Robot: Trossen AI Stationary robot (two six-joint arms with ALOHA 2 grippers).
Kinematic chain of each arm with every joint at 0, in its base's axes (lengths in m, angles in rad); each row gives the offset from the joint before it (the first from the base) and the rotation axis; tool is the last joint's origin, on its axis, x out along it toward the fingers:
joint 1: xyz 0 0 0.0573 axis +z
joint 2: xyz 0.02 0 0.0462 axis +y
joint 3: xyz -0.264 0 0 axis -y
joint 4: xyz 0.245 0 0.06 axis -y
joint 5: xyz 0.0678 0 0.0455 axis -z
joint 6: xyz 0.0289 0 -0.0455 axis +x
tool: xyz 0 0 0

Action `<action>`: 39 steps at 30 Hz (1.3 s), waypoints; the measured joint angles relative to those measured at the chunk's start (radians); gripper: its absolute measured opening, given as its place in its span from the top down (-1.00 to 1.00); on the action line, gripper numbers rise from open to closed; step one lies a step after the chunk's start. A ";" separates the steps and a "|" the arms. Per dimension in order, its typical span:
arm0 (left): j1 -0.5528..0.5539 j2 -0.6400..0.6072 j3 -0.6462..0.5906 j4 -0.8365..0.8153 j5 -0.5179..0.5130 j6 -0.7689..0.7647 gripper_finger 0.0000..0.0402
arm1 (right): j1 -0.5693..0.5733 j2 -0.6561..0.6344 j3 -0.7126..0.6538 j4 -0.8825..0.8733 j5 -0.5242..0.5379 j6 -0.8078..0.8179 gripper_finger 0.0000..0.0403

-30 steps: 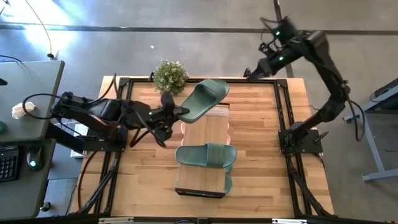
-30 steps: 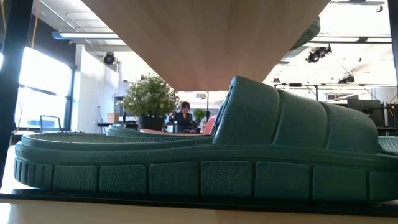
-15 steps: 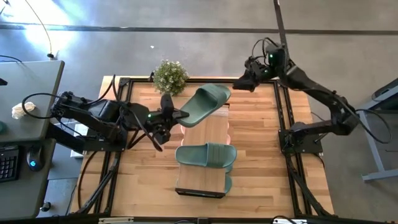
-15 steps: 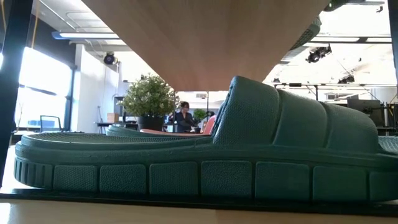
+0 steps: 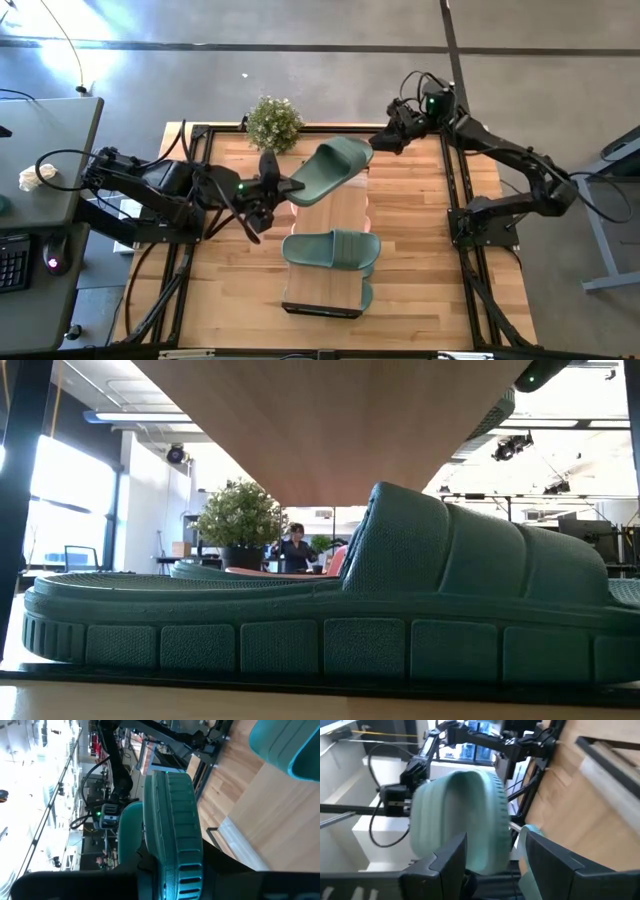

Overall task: Pick and place slides into the shelf
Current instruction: Put the green slide on the shelf aligned with the other green slide

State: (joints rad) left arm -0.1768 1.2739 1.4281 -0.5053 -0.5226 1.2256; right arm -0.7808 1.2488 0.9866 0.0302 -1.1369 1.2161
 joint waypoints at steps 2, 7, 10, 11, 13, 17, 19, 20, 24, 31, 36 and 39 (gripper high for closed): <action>0.000 0.000 0.000 0.000 0.007 0.000 0.71 | 0.018 0.000 0.005 0.024 0.001 0.017 0.05; 0.000 0.000 0.000 0.000 0.010 0.000 0.71 | 0.064 0.000 0.005 0.050 0.022 0.041 0.05; 0.000 0.000 0.000 0.001 0.010 0.000 0.71 | 0.091 0.000 0.005 0.049 0.037 0.043 0.05; 0.000 0.003 0.000 0.001 0.010 0.000 0.71 | 0.100 0.000 0.005 0.049 0.038 0.044 0.06; 0.000 0.008 0.000 0.004 0.010 0.000 0.71 | 0.115 0.000 0.005 0.049 0.046 0.043 0.10; 0.000 0.015 0.000 0.008 0.014 -0.001 0.71 | 0.129 0.000 0.005 0.049 0.082 0.042 0.31; 0.000 0.023 0.000 0.001 0.017 0.000 0.71 | 0.128 0.000 0.005 0.048 0.084 0.042 0.43; 0.000 0.023 -0.001 -0.001 0.017 0.000 0.71 | 0.128 0.000 0.005 0.047 0.084 0.042 0.50; 0.000 0.028 0.001 0.001 0.016 -0.001 0.70 | 0.128 0.000 0.005 0.047 0.087 0.034 0.80; 0.000 0.029 0.000 -0.030 -0.015 -0.048 0.49 | 0.127 0.000 0.005 0.044 0.142 -0.001 0.92; 0.000 0.025 0.000 -0.089 -0.111 -0.118 0.28 | 0.112 -0.001 0.006 0.022 0.211 -0.038 0.93; 0.000 0.014 0.000 -0.129 -0.163 -0.173 0.16 | 0.113 -0.006 0.006 0.013 0.257 -0.046 0.93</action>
State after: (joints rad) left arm -0.1764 1.2878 1.4281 -0.6340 -0.6851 1.0526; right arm -0.6682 1.2426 0.9924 0.0432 -0.8797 1.1702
